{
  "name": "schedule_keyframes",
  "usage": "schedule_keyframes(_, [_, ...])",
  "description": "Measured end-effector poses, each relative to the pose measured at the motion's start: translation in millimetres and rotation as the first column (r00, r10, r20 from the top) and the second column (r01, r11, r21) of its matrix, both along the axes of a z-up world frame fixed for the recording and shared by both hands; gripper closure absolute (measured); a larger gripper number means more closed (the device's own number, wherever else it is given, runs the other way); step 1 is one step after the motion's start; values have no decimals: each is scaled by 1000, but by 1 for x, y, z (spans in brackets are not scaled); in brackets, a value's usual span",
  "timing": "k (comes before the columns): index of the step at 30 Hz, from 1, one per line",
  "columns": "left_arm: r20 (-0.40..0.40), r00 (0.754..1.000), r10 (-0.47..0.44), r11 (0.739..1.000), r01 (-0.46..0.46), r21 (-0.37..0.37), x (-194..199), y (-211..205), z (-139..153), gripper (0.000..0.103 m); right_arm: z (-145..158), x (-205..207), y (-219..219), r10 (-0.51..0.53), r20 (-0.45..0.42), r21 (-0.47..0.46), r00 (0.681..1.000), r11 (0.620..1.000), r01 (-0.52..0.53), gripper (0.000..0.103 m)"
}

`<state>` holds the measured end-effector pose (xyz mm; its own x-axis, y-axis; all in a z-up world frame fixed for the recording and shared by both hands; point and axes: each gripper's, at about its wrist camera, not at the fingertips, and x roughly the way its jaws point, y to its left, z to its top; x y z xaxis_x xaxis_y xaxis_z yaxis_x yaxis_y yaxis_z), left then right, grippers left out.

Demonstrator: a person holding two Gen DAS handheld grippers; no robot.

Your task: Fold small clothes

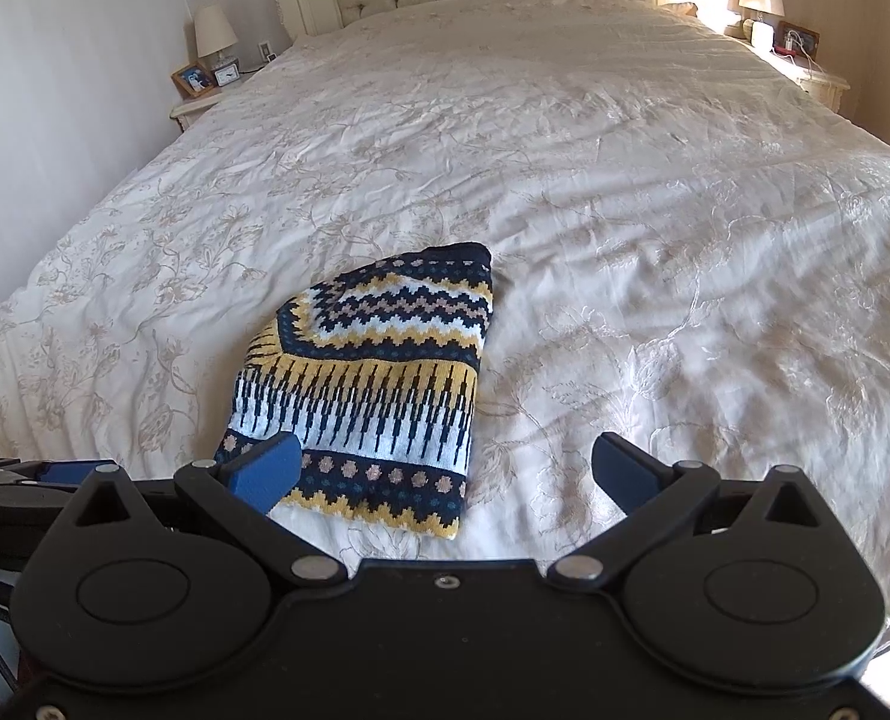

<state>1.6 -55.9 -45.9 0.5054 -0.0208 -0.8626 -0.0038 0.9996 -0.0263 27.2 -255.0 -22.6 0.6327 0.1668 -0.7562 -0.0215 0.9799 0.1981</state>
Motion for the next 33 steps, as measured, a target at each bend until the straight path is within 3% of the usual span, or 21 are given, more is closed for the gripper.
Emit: schedule_keyframes(33, [-12,1000,-1,1000,1,-1,0,3,-3,16,0,0,1,2,-1,2,1000,1000,-2,1])
